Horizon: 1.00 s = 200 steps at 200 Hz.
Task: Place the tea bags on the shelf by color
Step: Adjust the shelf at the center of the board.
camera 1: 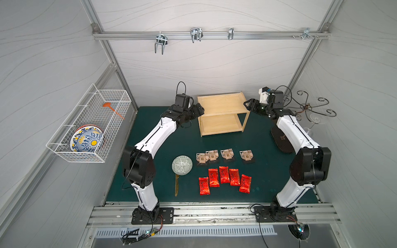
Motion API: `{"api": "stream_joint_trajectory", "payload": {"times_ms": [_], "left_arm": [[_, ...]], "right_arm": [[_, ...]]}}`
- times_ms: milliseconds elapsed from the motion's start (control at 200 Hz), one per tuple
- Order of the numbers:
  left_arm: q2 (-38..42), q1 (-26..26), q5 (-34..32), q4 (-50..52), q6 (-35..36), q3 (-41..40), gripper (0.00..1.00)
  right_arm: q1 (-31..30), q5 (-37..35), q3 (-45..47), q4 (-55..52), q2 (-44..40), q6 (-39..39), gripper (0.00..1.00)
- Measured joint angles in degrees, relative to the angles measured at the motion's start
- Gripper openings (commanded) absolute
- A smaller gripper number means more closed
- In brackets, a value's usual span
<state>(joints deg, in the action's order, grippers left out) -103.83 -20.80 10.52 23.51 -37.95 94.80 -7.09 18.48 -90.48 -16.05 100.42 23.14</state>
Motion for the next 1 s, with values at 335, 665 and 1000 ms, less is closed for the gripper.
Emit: {"api": "stream_joint_trajectory", "payload": {"times_ms": [335, 665, 1000], "left_arm": [[-3.80, -0.42, 2.69, 0.57, 0.04, 3.48, 0.84], [-4.44, -0.11, 0.74, 2.01, 1.79, 4.79, 0.83], [8.79, -0.09, -3.93, 7.13, 5.05, -3.50, 0.76]], "right_arm": [[-1.97, 0.61, 0.68, -0.22, 0.98, 0.04, 0.68], [-2.73, 0.52, 4.33, 2.71, -1.01, 0.09, 0.68], [-2.89, 1.07, 13.60, 0.50, -12.22, 1.14, 0.68]]}}
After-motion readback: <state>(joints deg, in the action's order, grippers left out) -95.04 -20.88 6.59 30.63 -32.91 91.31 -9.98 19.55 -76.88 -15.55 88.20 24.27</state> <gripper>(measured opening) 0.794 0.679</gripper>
